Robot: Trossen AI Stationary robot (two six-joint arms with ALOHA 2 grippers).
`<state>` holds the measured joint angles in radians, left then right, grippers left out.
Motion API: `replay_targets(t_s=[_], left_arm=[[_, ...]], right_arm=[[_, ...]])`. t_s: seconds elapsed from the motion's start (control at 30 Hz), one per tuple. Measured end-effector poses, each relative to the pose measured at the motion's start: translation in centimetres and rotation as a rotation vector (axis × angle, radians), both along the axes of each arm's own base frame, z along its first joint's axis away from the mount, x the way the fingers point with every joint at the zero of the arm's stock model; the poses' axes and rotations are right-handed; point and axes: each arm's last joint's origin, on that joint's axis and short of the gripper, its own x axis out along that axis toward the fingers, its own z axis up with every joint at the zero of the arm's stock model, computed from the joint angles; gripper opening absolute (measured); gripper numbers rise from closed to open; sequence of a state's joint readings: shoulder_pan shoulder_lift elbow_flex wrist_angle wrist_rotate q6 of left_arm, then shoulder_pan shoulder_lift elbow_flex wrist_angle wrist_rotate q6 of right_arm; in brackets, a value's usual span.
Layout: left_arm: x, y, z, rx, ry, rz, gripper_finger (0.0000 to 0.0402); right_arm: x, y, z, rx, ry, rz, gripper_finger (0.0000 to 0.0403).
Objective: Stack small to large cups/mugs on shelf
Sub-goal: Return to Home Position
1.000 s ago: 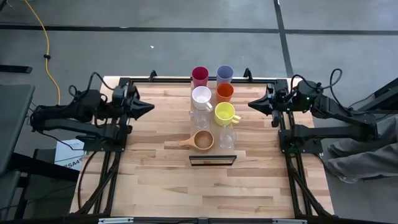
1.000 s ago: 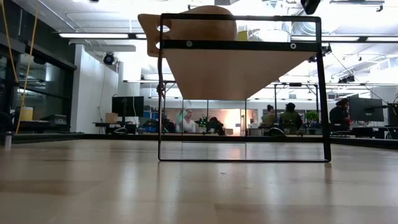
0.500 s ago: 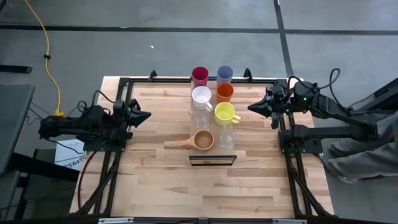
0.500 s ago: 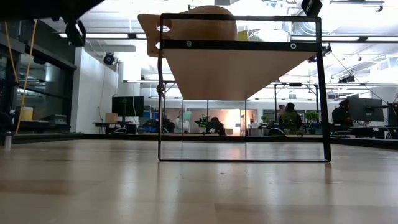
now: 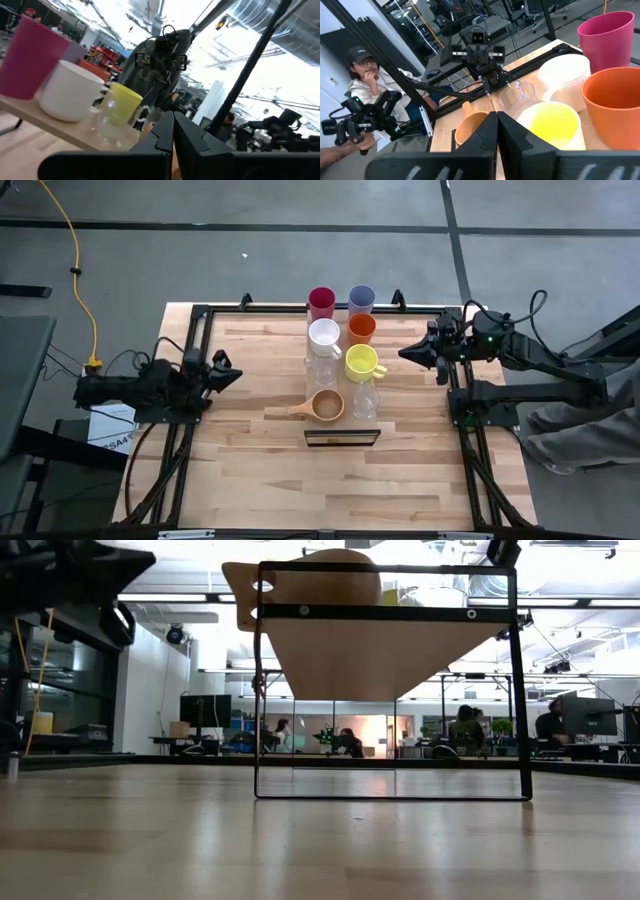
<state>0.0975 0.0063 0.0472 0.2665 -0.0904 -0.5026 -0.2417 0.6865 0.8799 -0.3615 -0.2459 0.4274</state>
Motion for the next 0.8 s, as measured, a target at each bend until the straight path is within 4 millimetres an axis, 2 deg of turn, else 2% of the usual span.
replay_targets(t_s=[0.23, 0.47, 0.8], left_arm=[[0.5, 0.0, -1.7, 0.007, 0.079, -0.009, 0.0], [0.7, 0.1, -3.5, -0.017, 0.268, 0.013, 0.0], [0.8, 0.1, -3.6, -0.027, 0.283, 0.008, 0.0004]], right_arm=[[0.0, 0.0, 0.1, -0.006, -0.007, 0.001, 0.0], [-0.2, 0.1, 0.2, -0.026, -0.017, 0.004, 0.0], [-2.4, 0.7, 1.0, -0.093, -0.091, 0.057, 0.0]])
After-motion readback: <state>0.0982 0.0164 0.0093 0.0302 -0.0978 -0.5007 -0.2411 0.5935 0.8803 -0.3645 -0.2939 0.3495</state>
